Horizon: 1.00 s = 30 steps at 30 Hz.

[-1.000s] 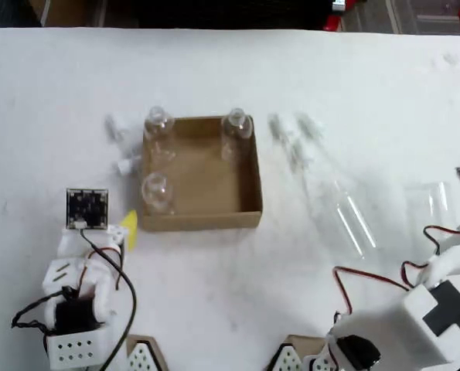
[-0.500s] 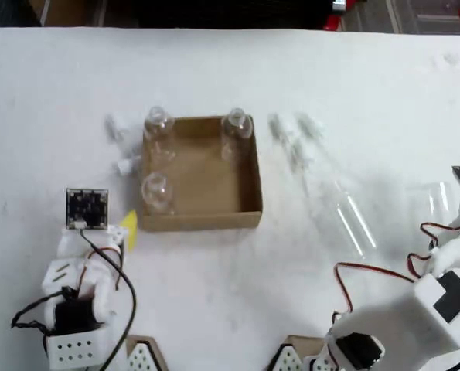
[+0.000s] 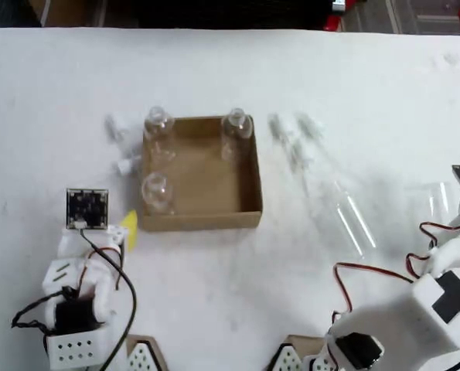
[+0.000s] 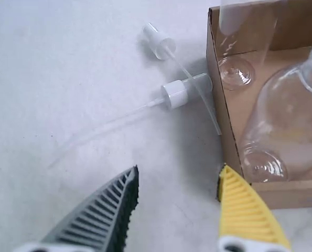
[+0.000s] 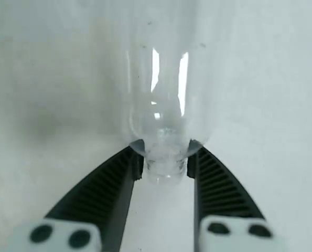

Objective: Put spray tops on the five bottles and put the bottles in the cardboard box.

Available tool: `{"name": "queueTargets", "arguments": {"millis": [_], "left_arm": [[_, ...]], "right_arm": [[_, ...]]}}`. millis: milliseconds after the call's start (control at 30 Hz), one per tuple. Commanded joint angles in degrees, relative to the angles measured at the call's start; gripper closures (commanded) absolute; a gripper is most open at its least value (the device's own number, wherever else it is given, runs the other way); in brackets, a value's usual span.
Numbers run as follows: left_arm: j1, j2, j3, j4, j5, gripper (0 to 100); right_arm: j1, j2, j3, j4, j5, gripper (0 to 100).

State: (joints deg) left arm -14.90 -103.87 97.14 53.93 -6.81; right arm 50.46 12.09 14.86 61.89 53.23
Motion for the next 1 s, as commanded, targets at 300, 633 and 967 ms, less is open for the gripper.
{"name": "queueTargets", "arguments": {"millis": [300, 633, 967], "left_arm": [[0.9, -0.8, -0.2, 0.4, -0.3, 77], [0.9, -0.8, -0.2, 0.4, -0.3, 77], [0.9, -0.8, -0.2, 0.2, -0.1, 77]], "right_arm": [[-1.5, -2.0, 0.2, -0.6, -0.6, 94.0], [-1.2, -3.3, 0.1, -0.1, -0.7, 98.1], [-2.7, -14.0, 0.1, 7.5, -0.1, 98.1]]}}
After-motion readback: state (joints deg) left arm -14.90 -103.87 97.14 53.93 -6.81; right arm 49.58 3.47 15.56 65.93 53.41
